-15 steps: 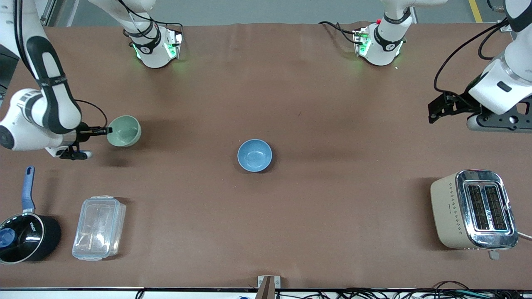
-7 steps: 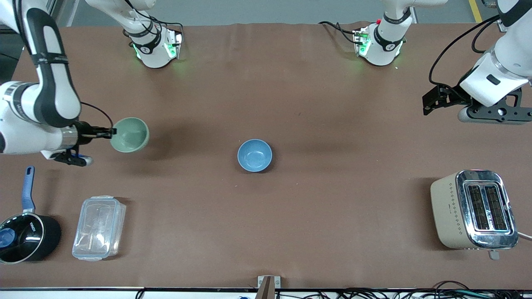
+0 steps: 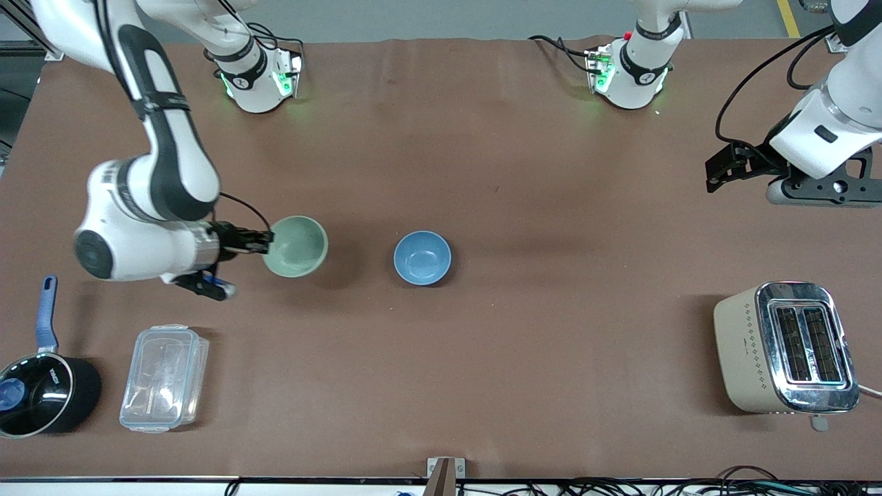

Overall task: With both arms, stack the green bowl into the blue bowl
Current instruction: 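Carry the green bowl with the right gripper over the blue bowl, then lower the green bowl into the blue bowl and open the right gripper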

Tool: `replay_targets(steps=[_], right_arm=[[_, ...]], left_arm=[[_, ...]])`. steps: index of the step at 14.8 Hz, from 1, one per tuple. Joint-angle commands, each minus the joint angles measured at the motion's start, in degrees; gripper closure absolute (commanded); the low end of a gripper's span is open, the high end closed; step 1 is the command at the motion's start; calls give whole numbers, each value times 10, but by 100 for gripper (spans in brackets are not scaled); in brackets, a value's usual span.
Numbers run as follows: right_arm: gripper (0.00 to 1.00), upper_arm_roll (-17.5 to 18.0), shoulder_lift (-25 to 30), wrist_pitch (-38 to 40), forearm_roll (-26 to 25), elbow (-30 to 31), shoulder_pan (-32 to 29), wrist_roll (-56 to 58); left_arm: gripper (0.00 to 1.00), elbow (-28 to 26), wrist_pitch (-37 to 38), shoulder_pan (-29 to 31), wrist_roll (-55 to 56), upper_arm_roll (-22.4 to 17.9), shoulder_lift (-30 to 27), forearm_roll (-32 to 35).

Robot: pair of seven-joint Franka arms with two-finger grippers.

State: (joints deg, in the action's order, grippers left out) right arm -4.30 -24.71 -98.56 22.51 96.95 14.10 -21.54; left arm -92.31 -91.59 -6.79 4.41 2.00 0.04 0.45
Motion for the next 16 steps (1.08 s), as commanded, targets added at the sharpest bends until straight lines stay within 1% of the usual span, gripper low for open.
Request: replay_targets(steps=[1,2,3,8,10,13,16], right_arm=[[100,-5,-75,13,45,-92,30,-56],[100,-5,-79,6,67,-99,43,-58],[100,-5,-79,-9,77,-99,52,-60],[100,-6,-92,-79,117,-98,111,-78],[100,-5,-97,-108,119,-98,132,-90],[100,-5,-119,-131,131,-99,154,-90],[100,-5,-130,-144,132,-98,159,-90]], left_arm=[[0,-6,-10,5,-2,-3,-5,-1],[0,-6,-14,5,-3,-4,-3,-1],[0,-5,-15,5,-3,-5,0,-1],[0,-2,-16,14,-4,-7,1,-1],[0,1,-16,21,-4,-7,1,0],[0,2,-16,26,-6,-7,8,-1],[0,3,-22,27,-6,-7,11,-1]])
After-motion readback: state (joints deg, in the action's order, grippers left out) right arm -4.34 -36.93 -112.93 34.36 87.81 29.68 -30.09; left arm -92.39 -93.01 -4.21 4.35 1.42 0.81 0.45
